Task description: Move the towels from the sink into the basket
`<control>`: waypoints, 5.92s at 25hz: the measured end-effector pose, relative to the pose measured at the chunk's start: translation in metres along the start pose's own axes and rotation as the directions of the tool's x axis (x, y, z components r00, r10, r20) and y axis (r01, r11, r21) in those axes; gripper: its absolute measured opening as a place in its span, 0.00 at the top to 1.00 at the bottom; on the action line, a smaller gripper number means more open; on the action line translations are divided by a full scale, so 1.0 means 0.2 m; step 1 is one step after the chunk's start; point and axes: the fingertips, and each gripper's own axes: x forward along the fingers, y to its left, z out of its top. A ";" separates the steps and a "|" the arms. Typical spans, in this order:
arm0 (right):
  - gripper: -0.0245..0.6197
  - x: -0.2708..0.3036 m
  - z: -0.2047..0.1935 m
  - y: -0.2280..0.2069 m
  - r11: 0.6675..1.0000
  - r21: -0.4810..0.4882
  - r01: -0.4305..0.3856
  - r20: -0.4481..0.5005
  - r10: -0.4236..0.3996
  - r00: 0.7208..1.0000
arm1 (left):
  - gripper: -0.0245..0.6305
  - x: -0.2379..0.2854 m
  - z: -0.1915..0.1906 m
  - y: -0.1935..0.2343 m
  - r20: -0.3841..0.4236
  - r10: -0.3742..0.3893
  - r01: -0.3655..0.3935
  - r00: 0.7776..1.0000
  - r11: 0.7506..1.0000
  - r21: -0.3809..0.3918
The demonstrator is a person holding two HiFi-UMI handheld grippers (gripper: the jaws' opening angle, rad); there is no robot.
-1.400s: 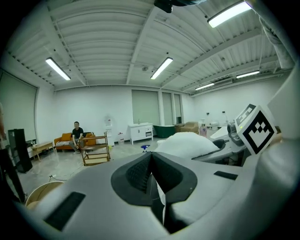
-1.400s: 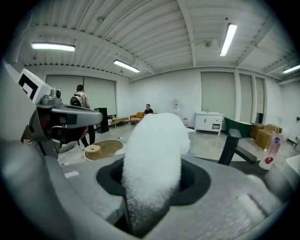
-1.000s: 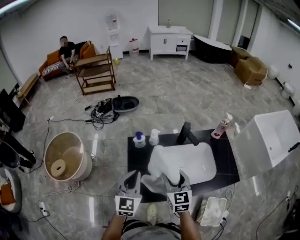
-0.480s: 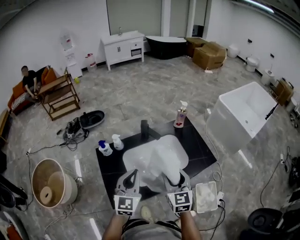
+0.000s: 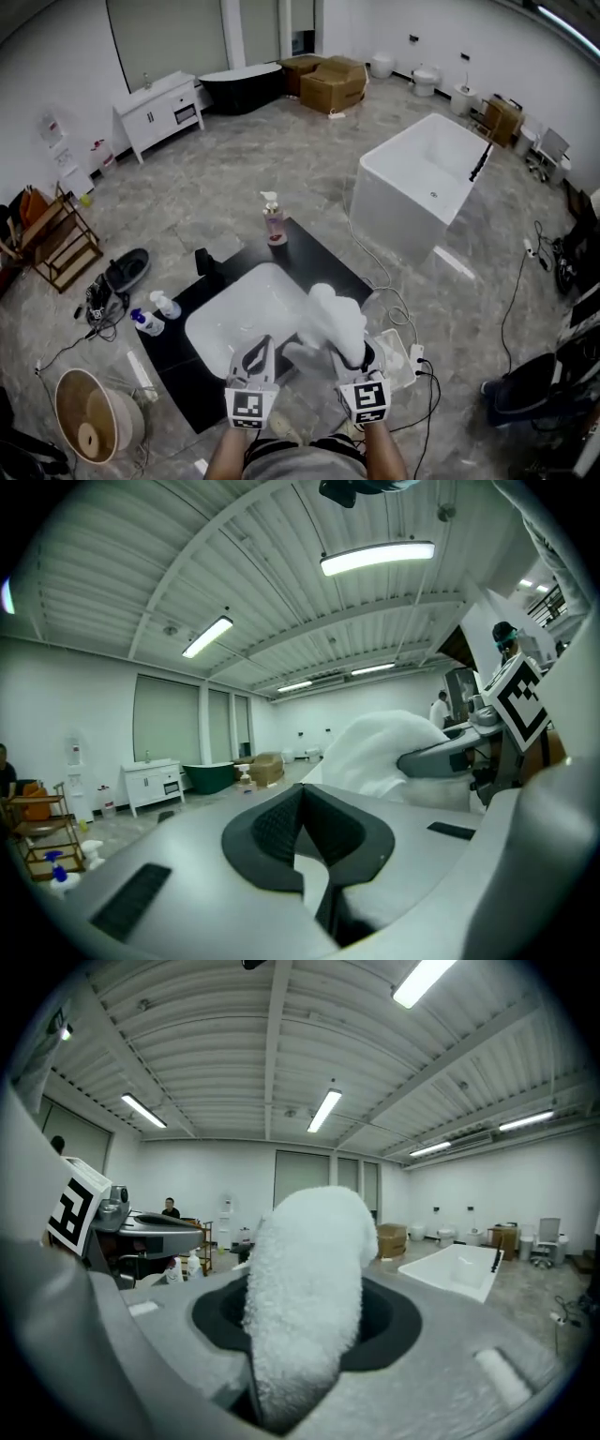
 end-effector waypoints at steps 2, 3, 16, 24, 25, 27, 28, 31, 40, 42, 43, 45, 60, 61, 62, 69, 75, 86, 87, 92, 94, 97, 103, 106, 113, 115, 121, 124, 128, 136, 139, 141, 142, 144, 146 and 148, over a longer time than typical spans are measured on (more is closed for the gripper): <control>0.64 -0.05 -0.06 -0.15 0.999 0.006 0.053 -0.008 -0.053 0.999 | 0.95 0.11 0.00 -0.12 0.001 -0.049 0.049 0.999 0.999 0.005; 0.64 -0.08 -0.09 -0.23 0.997 0.006 0.078 -0.014 -0.078 0.997 | 0.95 0.17 0.00 -0.18 0.002 -0.073 0.073 0.997 0.997 0.006; 0.64 -0.54 -0.40 -1.02 0.932 0.051 0.358 -0.087 -0.353 0.931 | 0.95 0.64 -0.01 -1.01 -0.031 -0.343 0.343 0.939 0.939 0.003; 0.64 -0.70 -0.76 -1.42 0.882 0.061 0.468 -0.149 -0.456 0.878 | 0.95 0.91 -0.18 -1.52 -0.072 -0.484 0.486 0.872 0.874 0.012; 0.64 -0.71 -0.82 -1.46 0.877 0.061 0.477 -0.156 -0.464 0.872 | 0.95 0.94 -0.22 -1.58 -0.079 -0.493 0.495 0.866 0.869 0.013; 0.64 -0.72 -0.94 -1.55 0.868 0.062 0.493 -0.171 -0.477 0.862 | 0.95 1.02 -0.28 -1.67 -0.090 -0.506 0.509 0.858 0.861 0.012; 0.64 -0.72 -1.00 -1.60 0.864 0.063 0.499 -0.178 -0.482 0.858 | 0.95 1.06 -0.32 -1.72 -0.094 -0.511 0.514 0.855 0.858 0.011; 0.64 -0.72 -1.21 -1.71 0.854 0.073 0.516 -0.200 -0.494 0.846 | 0.95 1.18 -0.46 -1.83 -0.109 -0.520 0.524 0.847 0.852 0.007; 0.64 -0.57 -1.87 -1.89 0.861 0.097 0.500 -0.258 -0.463 0.848 | 0.95 1.46 -1.01 -2.10 -0.182 -0.527 0.523 0.830 0.849 -0.075; 0.64 -0.54 -2.02 -1.91 0.862 0.103 0.496 -0.272 -0.455 0.848 | 0.95 1.51 -1.14 -2.15 -0.206 -0.521 0.505 0.828 0.853 -0.130; 0.64 -0.52 -2.11 -1.91 0.864 0.105 0.492 -0.286 -0.447 0.847 | 0.95 1.53 -1.22 -2.17 -0.217 -0.521 0.501 0.826 0.854 -0.144; 0.63 -0.49 -2.27 -1.90 0.871 0.107 0.480 -0.319 -0.427 0.846 | 0.95 1.56 -1.37 -2.21 -0.233 -0.521 0.498 0.821 0.853 -0.155; 0.62 -0.27 -3.36 -1.83 0.898 0.150 0.414 -0.413 -0.323 0.851 | 0.95 1.71 -2.39 -2.39 -0.348 -0.516 0.483 0.782 0.856 -0.183; 0.62 -0.25 -3.42 -1.83 0.899 0.153 0.411 -0.419 -0.318 0.851 | 0.95 1.72 -2.44 -2.40 -0.350 -0.518 0.484 0.780 0.855 -0.186; 0.62 -0.23 -3.49 -1.83 0.899 0.156 0.409 -0.423 -0.313 0.850 | 0.95 1.73 -2.49 -2.42 -0.351 -0.519 0.484 0.780 0.854 -0.190; 0.60 -0.11 -3.92 -1.81 0.904 0.164 0.395 -0.447 -0.289 0.847 | 0.95 1.75 -2.85 -2.49 -0.374 -0.530 0.489 0.761 0.848 -0.205; 0.57 -0.08 -4.13 -1.74 0.908 0.178 0.379 -0.474 -0.258 0.842 | 0.95 1.74 -3.03 -2.49 -0.406 -0.523 0.480 0.750 0.852 -0.210; 0.33 -0.11 -4.13 -1.70 0.891 0.197 0.409 -0.478 -0.277 0.834 | 0.95 1.71 -2.94 -2.47 -0.405 -0.517 0.472 0.754 0.855 -0.213; 0.33 -0.11 -4.11 -1.71 0.890 0.200 0.410 -0.478 -0.276 0.834 | 0.95 1.71 -2.91 -2.47 -0.403 -0.518 0.475 0.755 0.855 -0.209; 0.33 -0.15 -3.92 -1.73 0.882 0.217 0.418 -0.470 -0.281 0.837 | 0.95 1.73 -2.70 -2.47 -0.367 -0.523 0.484 0.770 0.852 -0.198; 0.33 -0.16 -3.81 -1.75 0.881 0.217 0.420 -0.455 -0.290 0.842 | 0.95 1.74 -2.59 -2.45 -0.350 -0.523 0.486 0.777 0.852 -0.194; 0.33 -0.17 -3.61 -1.79 0.881 0.209 0.424 -0.425 -0.309 0.851 | 0.95 1.74 -2.41 -2.43 -0.325 -0.522 0.489 0.789 0.853 -0.183; 0.39 -0.23 -3.09 -1.84 0.881 0.189 0.434 -0.369 -0.346 0.863 | 0.95 1.70 -1.95 -2.35 -0.269 -0.508 0.478 0.818 0.861 -0.175; 0.42 -0.25 -2.83 -1.87 0.885 0.177 0.431 -0.338 -0.357 0.871 | 0.95 1.69 -1.71 -2.29 -0.231 -0.504 0.479 0.832 0.864 -0.156; 0.53 -0.35 -2.25 -1.87 0.890 0.143 0.432 -0.286 -0.381 0.879 | 0.95 1.58 -1.17 -2.15 -0.148 -0.515 0.517 0.844 0.856 -0.029; 0.56 -0.38 -2.08 -1.86 0.891 0.142 0.431 -0.270 -0.384 0.883 | 0.95 1.54 -1.00 -2.11 -0.135 -0.493 0.486 0.859 0.870 -0.082; 0.67 -0.49 -1.58 -1.82 0.895 0.133 0.426 -0.220 -0.393 0.893 | 0.95 1.39 -0.62 -2.00 -0.099 -0.471 0.470 0.877 0.882 -0.039; 0.72 -0.53 -1.36 -1.76 0.901 0.123 0.416 -0.200 -0.389 0.899 | 0.95 1.29 -0.47 -1.93 -0.084 -0.462 0.460 0.883 0.887 -0.040; 0.79 -0.57 -1.10 -1.65 0.907 0.108 0.408 -0.170 -0.387 0.906 | 0.95 1.16 -0.33 -1.80 -0.073 -0.451 0.451 0.889 0.892 -0.020; 0.88 -0.54 -0.67 -1.37 0.933 0.077 0.351 -0.085 -0.345 0.935 | 0.95 0.94 -0.06 -1.53 -0.022 -0.388 0.388 0.922 0.922 0.011; 0.92 -0.53 -0.52 -1.28 0.945 0.065 0.321 -0.050 -0.318 0.947 | 0.95 0.86 0.04 -1.43 -0.006 -0.358 0.358 0.934 0.934 0.014; 0.94 -0.50 -0.44 -1.21 0.953 0.063 0.296 -0.031 -0.295 0.955 | 0.95 0.81 0.08 -1.36 -0.001 -0.333 0.333 0.943 0.943 0.014; 0.95 -0.49 -0.41 -1.17 0.957 0.060 0.283 -0.024 -0.282 0.959 | 0.95 0.78 0.09 -1.32 0.000 -0.319 0.319 0.948 0.948 0.011; 0.95 -0.46 -0.34 -1.09 0.965 0.049 0.258 -0.018 -0.257 0.966 | 0.95 0.72 0.14 -1.24 0.006 -0.291 0.291 0.957 0.957 -0.011; 0.96 -0.42 -0.29 -1.00 0.973 0.034 0.230 -0.013 -0.230 0.973 | 0.95 0.66 0.15 -1.16 0.012 -0.268 0.268 0.963 0.963 -0.018; 0.96 -0.38 -0.24 -0.91 0.979 0.023 0.201 0.001 -0.201 0.980 | 0.95 0.61 0.15 -1.07 0.012 -0.245 0.245 0.970 0.970 0.003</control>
